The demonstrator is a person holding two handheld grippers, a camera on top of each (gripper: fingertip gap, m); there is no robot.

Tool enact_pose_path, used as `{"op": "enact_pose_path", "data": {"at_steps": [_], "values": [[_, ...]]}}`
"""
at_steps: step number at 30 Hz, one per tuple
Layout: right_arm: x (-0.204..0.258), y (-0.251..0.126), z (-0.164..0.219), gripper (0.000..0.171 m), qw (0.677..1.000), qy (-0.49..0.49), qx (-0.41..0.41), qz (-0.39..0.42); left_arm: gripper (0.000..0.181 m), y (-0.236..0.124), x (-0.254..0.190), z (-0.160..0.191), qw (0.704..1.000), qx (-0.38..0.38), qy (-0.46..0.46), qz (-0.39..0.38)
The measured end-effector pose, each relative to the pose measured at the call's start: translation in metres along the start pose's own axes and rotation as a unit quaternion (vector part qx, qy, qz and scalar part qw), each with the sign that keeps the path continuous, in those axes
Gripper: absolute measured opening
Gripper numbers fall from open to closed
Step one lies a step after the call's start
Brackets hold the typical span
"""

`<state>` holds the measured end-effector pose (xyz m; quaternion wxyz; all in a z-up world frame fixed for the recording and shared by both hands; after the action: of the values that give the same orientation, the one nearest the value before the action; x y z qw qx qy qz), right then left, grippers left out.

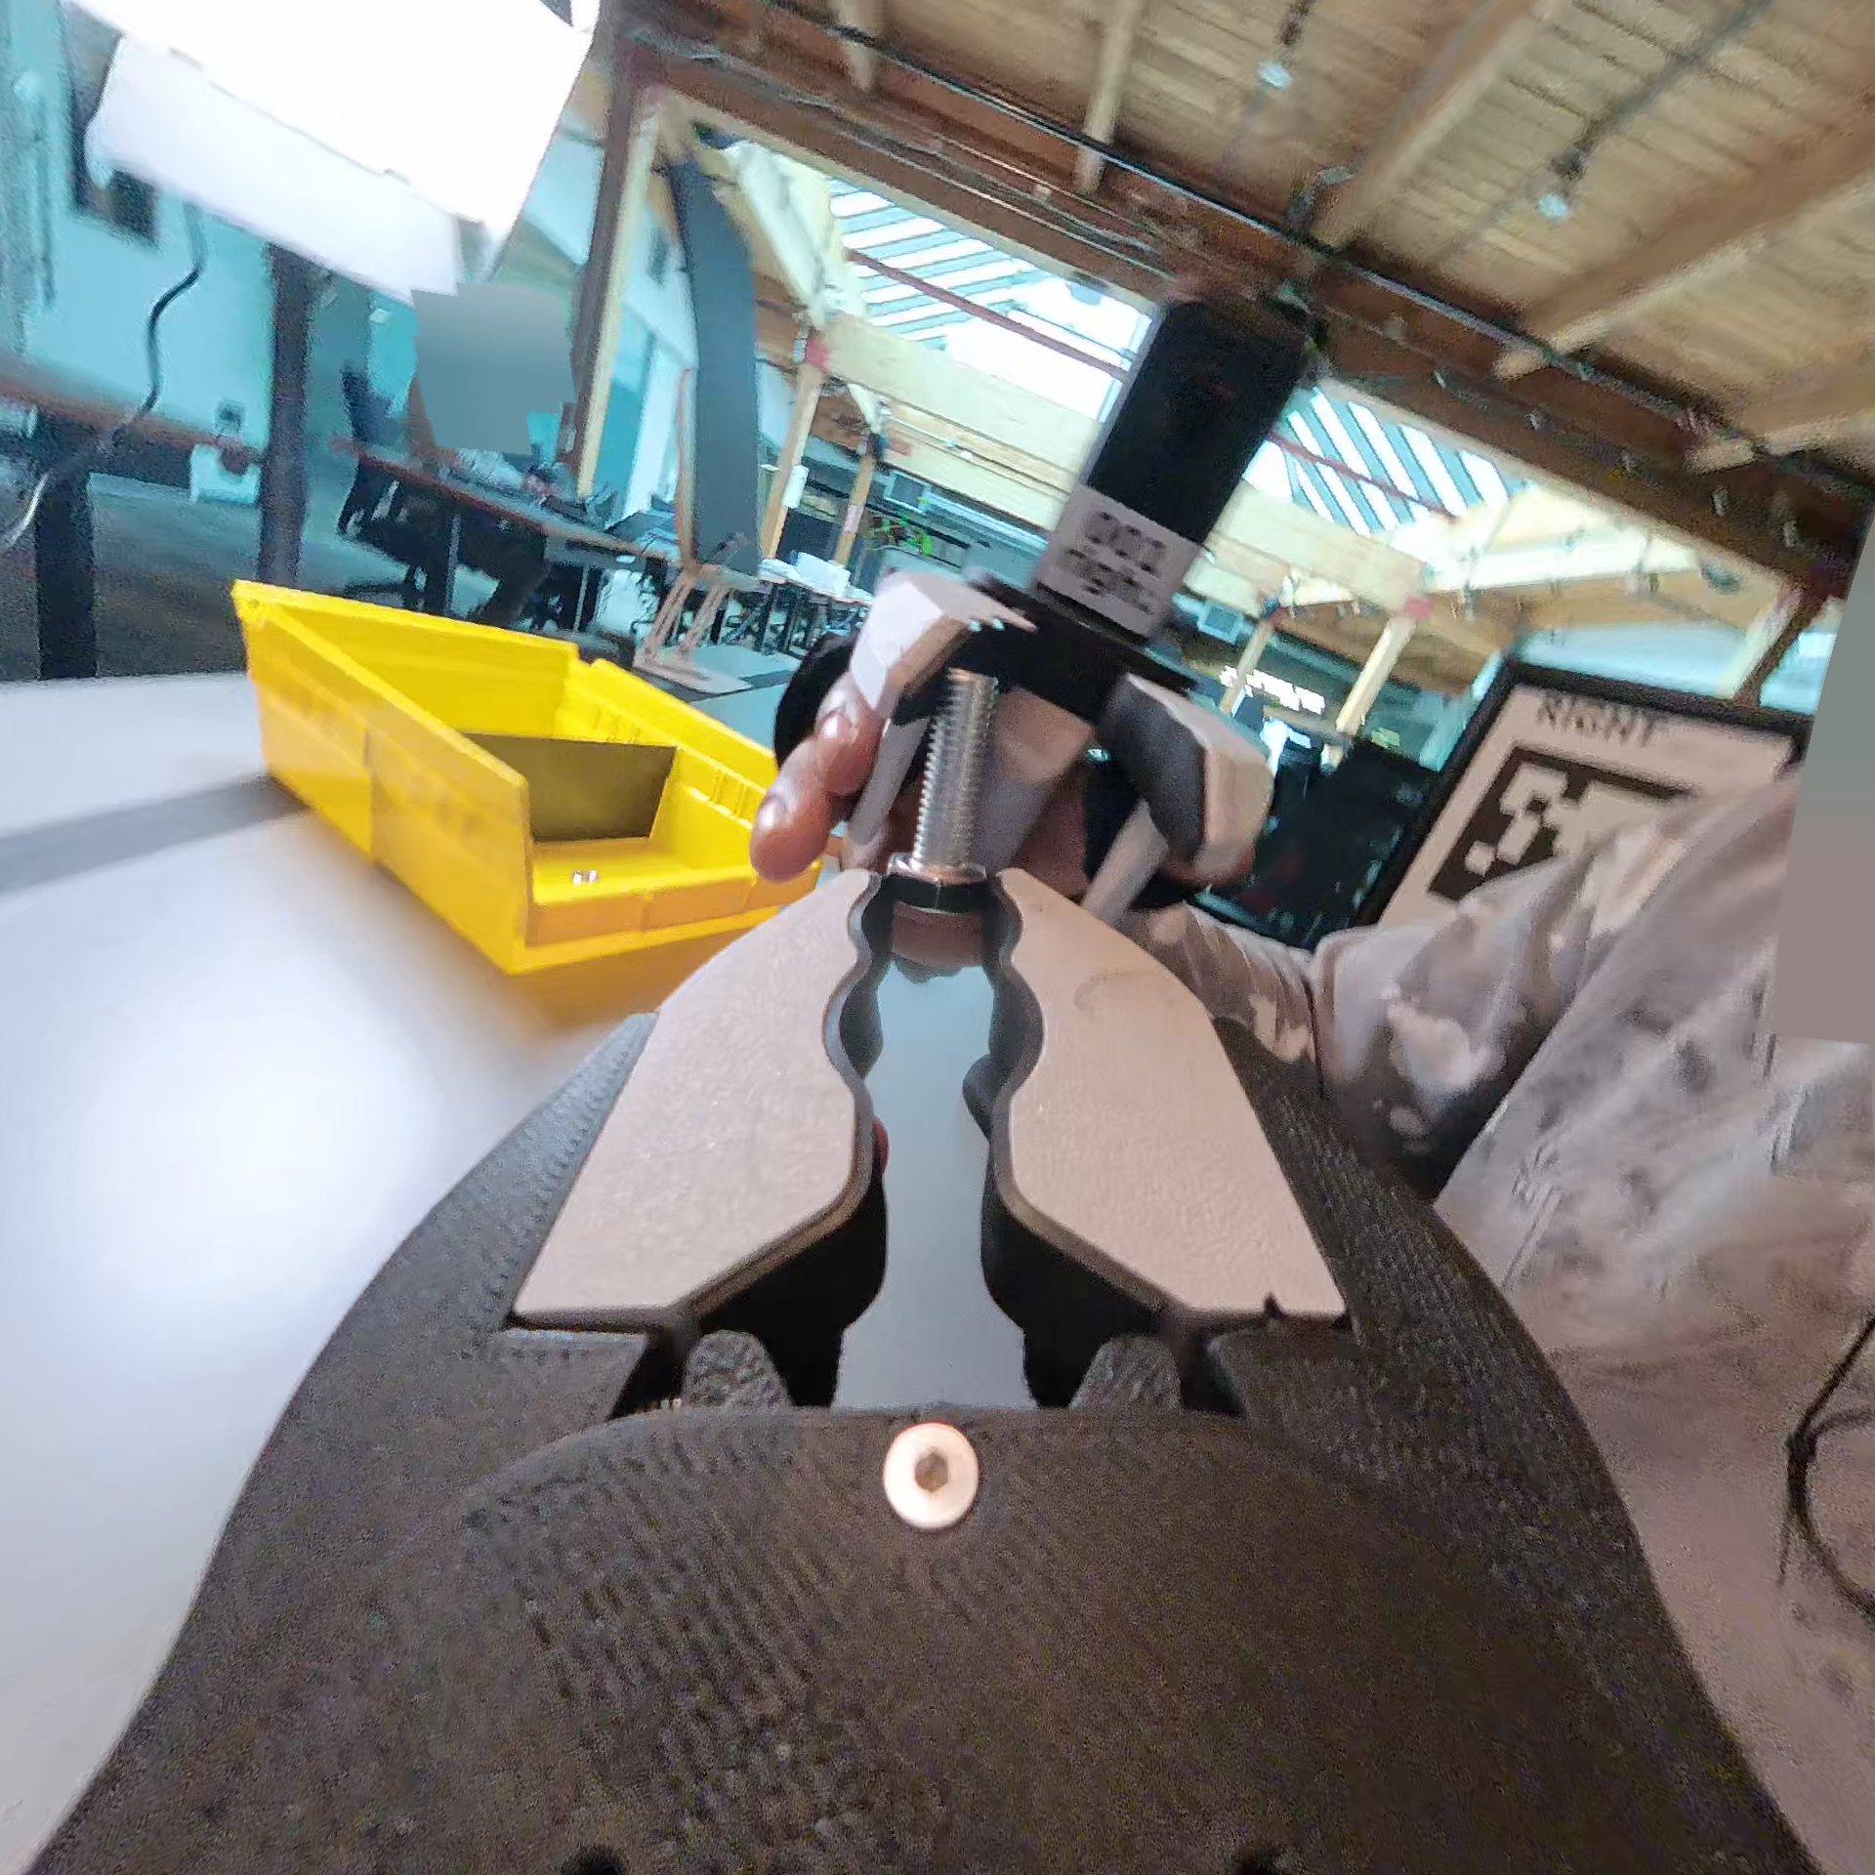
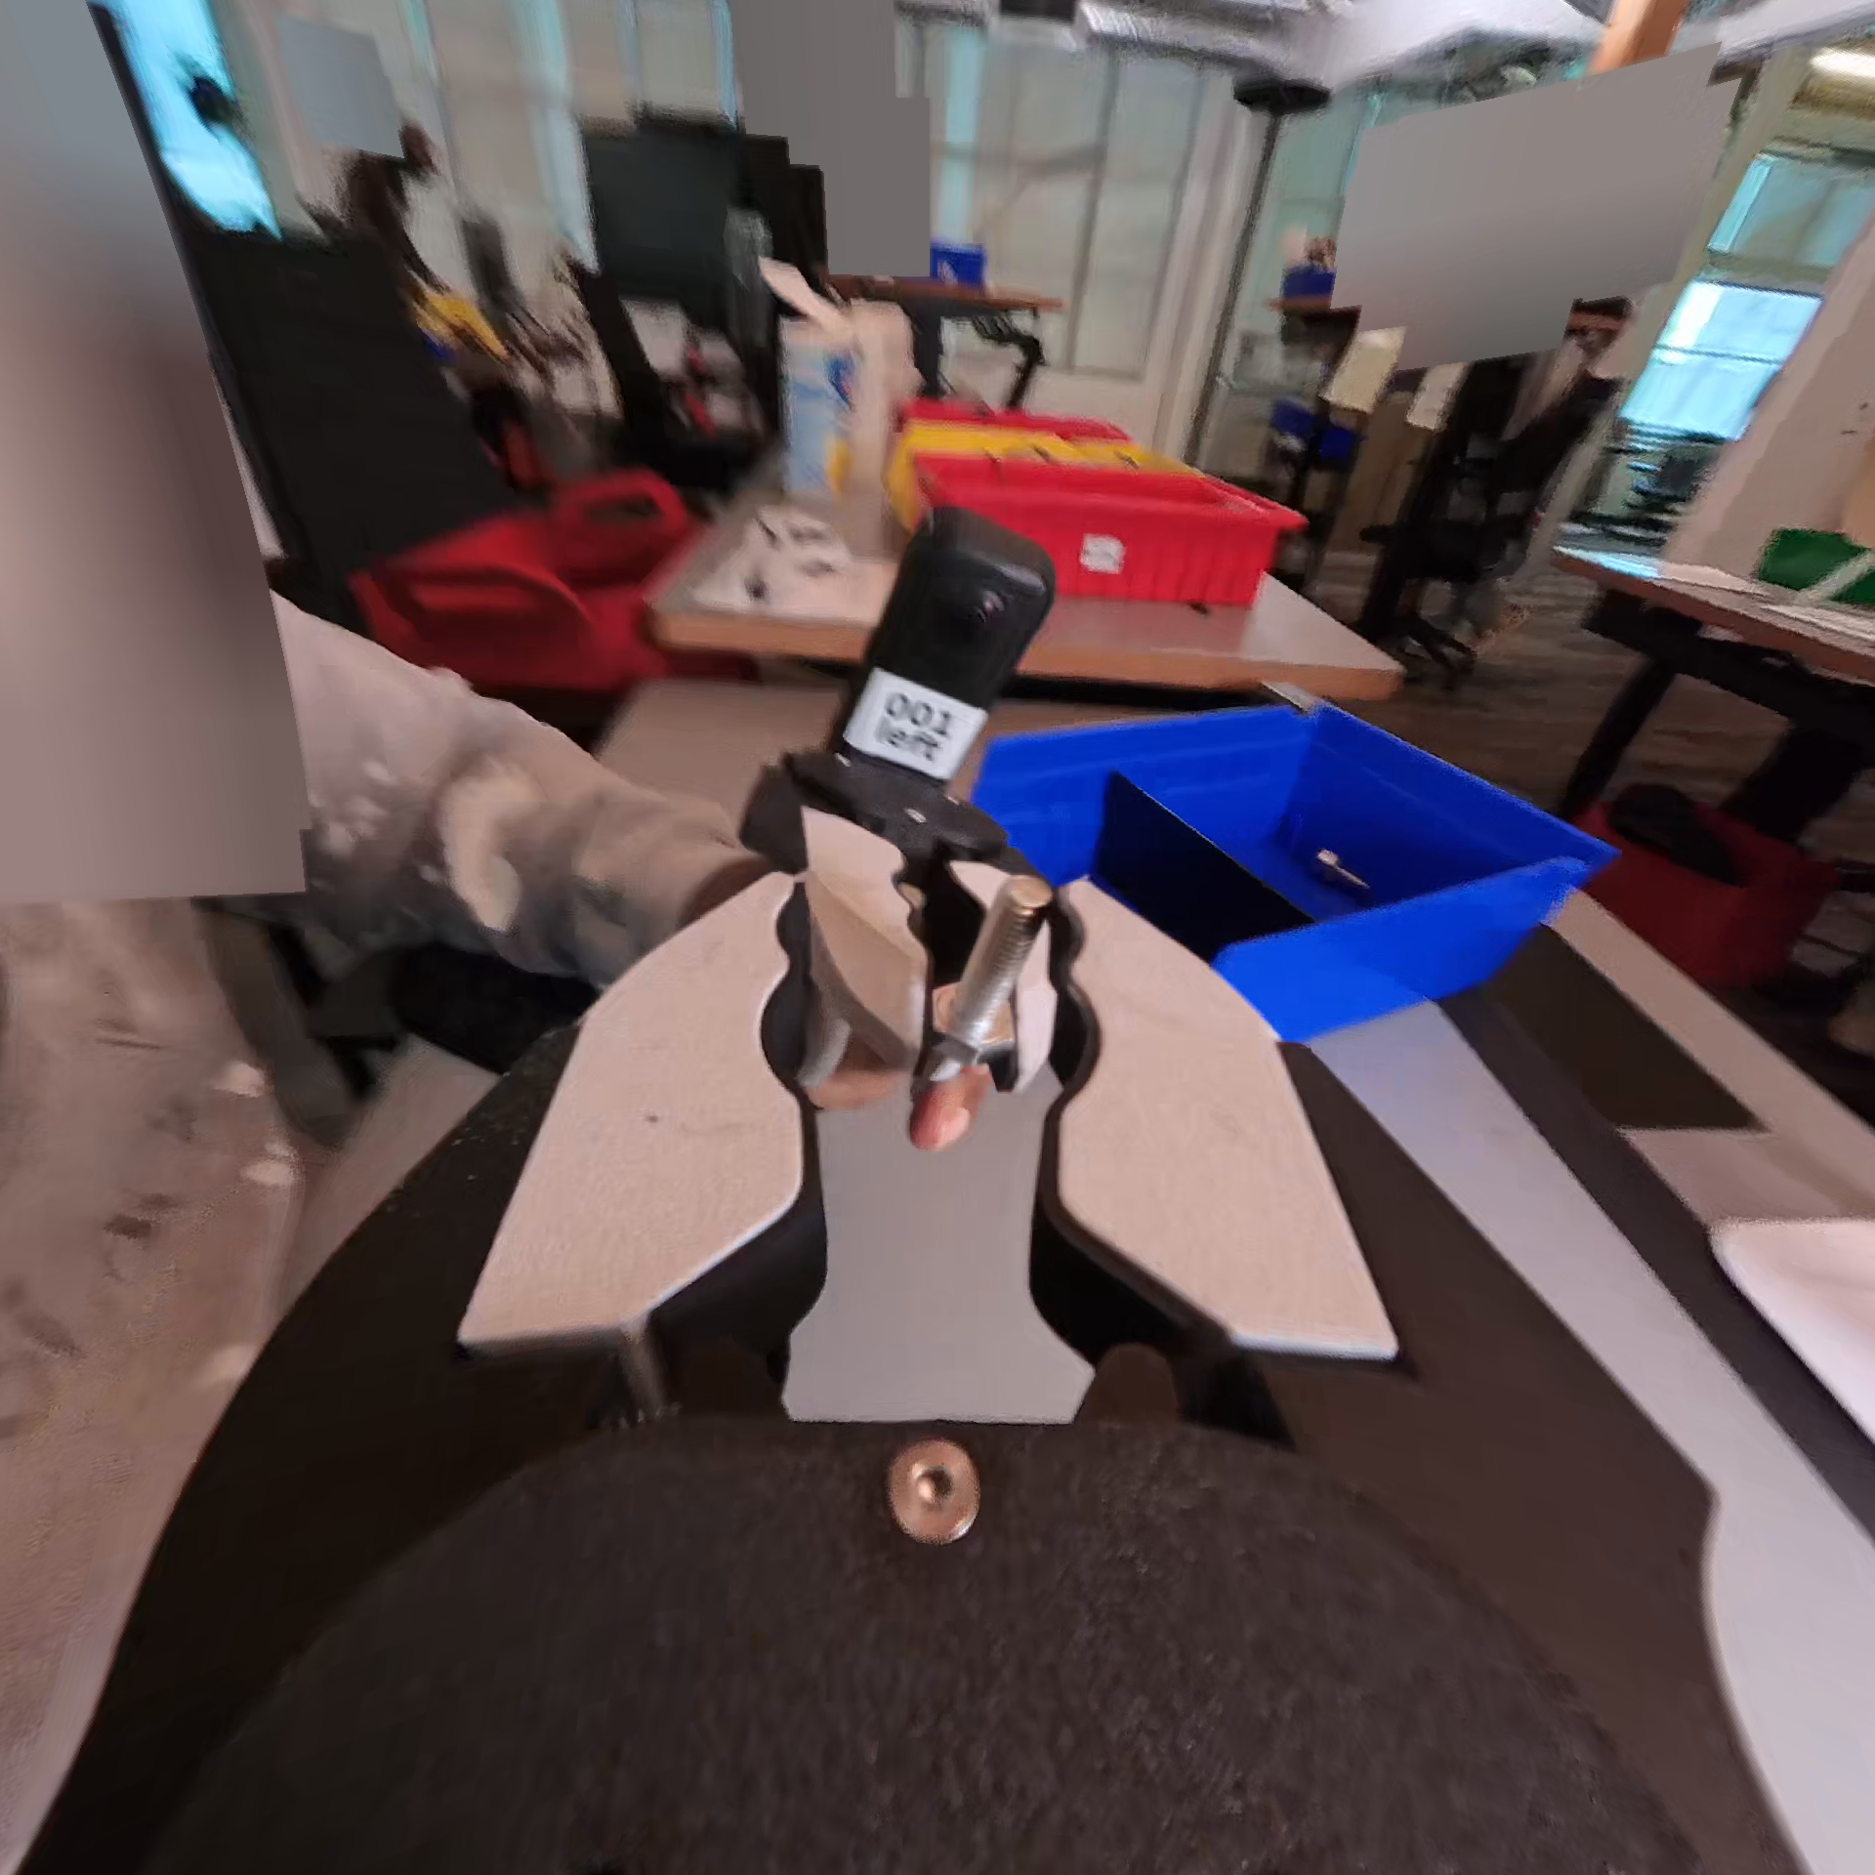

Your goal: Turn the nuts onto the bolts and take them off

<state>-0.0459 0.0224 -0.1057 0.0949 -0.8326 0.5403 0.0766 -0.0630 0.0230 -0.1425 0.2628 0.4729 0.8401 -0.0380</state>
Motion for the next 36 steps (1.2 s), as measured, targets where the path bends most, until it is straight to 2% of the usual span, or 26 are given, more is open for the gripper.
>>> {"op": "enact_pose_path", "data": {"at_steps": [1, 3, 7, 11, 20, 28, 36], "values": [[-0.004, 0.002, 0.005, 0.049, 1.000, -0.010, 0.013, 0.019, 0.018, 0.000, 0.005, 0.000, 1.000, -0.011, -0.028, -0.006], [-0.015, -0.002, 0.007, 0.046, 0.999, 0.030, -0.006, 0.033, 0.018, -0.002, 0.018, 0.003, 0.997, -0.028, -0.063, -0.022], [-0.028, -0.016, 0.010, 0.040, 0.998, 0.031, -0.008, 0.060, 0.018, -0.006, 0.026, 0.000, 0.998, -0.029, -0.034, -0.042], [-0.024, -0.021, 0.003, 0.036, 0.999, 0.024, -0.017, 0.046, 0.018, -0.008, 0.030, 0.000, 0.998, -0.030, -0.025, -0.055], [0.024, -0.007, 0.003, 0.029, 0.996, 0.000, 0.006, -0.083, 0.018, -0.009, 0.033, 0.000, 0.998, -0.027, -0.015, -0.063], [0.076, 0.013, 0.023, 0.027, 0.975, -0.005, 0.061, -0.213, 0.018, -0.011, 0.035, -0.002, 0.997, -0.028, -0.010, -0.068], [0.098, 0.024, 0.048, 0.028, 0.961, 0.008, 0.096, -0.261, 0.018, -0.016, 0.038, -0.008, 0.996, -0.037, 0.009, -0.084]]}}
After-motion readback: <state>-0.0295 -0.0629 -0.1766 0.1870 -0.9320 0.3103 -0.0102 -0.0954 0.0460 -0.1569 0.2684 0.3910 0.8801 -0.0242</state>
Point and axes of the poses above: each gripper's, where its closed fingertips meet, y out along the fingers, z out of its underside, x = y × z across the jaws, the point moved 2 cm from there along -y, back along the fingers, and after that the axes turned 8 degrees about -y, right-handed, at the moved point
